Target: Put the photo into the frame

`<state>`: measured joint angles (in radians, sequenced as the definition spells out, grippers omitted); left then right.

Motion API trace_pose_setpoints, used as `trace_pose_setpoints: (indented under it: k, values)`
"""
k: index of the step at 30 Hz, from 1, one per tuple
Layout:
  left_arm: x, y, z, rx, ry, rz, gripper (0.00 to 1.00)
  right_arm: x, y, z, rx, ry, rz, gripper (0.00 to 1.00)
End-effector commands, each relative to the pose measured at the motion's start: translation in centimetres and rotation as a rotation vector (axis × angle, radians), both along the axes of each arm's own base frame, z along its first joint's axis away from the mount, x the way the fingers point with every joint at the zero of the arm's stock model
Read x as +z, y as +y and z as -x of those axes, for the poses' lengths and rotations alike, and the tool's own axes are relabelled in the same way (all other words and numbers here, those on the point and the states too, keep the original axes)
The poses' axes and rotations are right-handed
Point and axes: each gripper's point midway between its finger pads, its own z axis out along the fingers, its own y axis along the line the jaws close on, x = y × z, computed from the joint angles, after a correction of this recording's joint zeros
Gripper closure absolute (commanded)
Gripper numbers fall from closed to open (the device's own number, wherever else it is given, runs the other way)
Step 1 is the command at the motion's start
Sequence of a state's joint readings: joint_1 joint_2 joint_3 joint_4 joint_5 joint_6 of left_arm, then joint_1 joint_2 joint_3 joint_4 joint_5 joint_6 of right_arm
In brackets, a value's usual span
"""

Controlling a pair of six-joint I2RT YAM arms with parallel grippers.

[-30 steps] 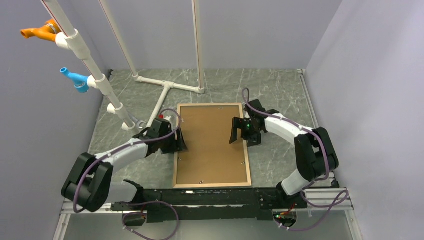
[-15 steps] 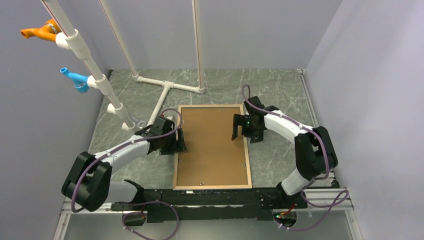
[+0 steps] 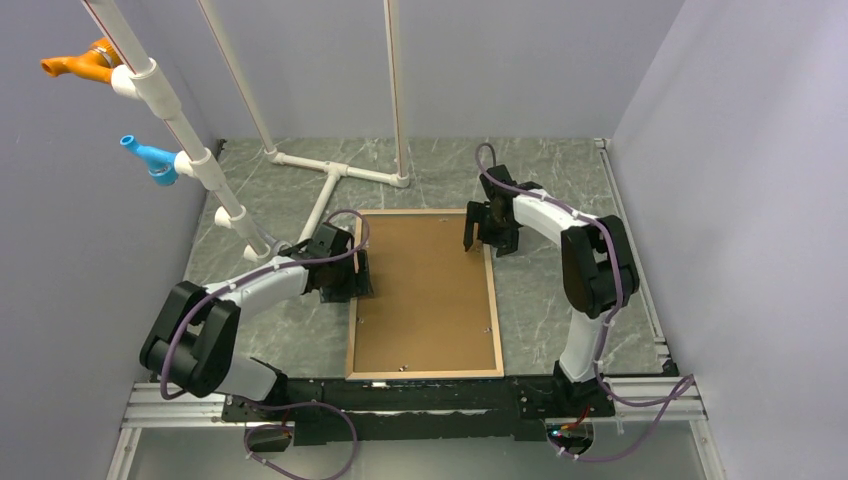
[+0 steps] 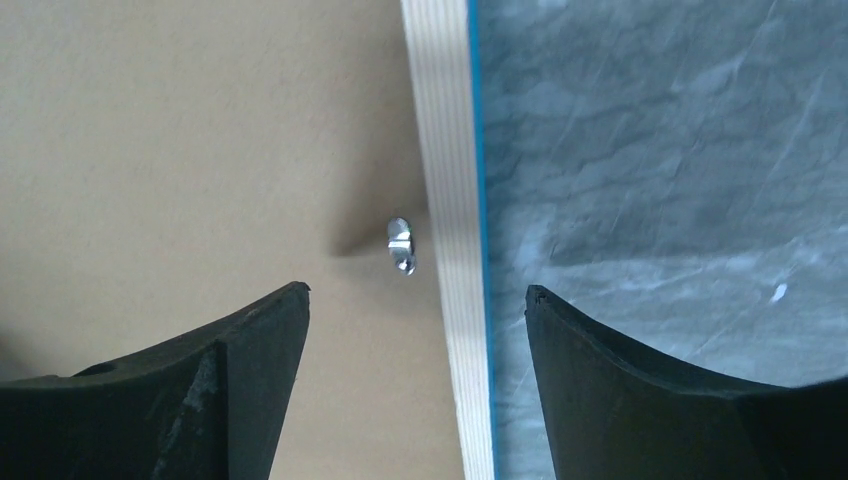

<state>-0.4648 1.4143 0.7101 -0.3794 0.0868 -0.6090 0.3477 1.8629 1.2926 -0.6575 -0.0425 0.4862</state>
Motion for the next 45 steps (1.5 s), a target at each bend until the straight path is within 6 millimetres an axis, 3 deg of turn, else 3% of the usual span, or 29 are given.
trace_pose_setpoints:
  k: [1, 4, 6, 11, 14, 18, 25, 26, 31, 36, 45]
  values:
    - [-0.3, 0.0, -0.7, -0.012, -0.014, -0.017, 0.24, 0.0, -0.6, -1.9, 0.0, -0.014, 0.041, 0.2]
    - [-0.6, 0.1, -0.5, -0.011, -0.011, -0.017, 0.25, -0.9, -0.5, -2.0, 0.001, 0.006, 0.051, 0.24]
    - [-0.7, 0.1, -0.4, -0.012, -0.01, -0.016, 0.25, -1.4, -1.0, -2.1, -0.006, 0.014, 0.074, 0.34]
    - [-1.2, 0.4, -0.1, -0.01, -0.002, -0.025, 0.25, -1.9, -1.2, -1.6, -0.007, 0.029, 0.087, 0.48]
    - [-1.4, 0.4, 0.0, -0.01, 0.003, -0.029, 0.25, -2.0, -1.3, -1.5, -0.011, 0.032, 0.091, 0.73]
    - [-1.4, 0.7, 0.0, -0.005, 0.0, -0.037, 0.25, -1.9, -1.6, -1.3, -0.017, 0.03, 0.1, 0.98]
    - [-0.5, 1.1, -0.6, 0.006, -0.023, -0.047, 0.24, -0.7, -1.4, -1.5, -0.012, 0.001, 0.086, 1.0]
    - [-0.3, 1.2, -0.8, 0.009, -0.029, -0.046, 0.24, -0.3, -1.4, -1.5, -0.013, -0.008, 0.079, 0.98]
    - [0.9, 1.8, -2.1, 0.026, -0.051, -0.04, 0.24, 2.2, -0.9, -1.6, -0.01, -0.058, 0.004, 0.39]
    - [2.0, 2.1, -3.7, 0.036, -0.075, -0.035, 0.24, 3.8, -0.6, -0.9, -0.008, -0.088, -0.069, 0.03]
    - [3.2, 1.8, -7.5, 0.038, -0.094, -0.082, 0.24, 2.7, -0.4, 1.9, 0.014, -0.059, -0.125, 0.0]
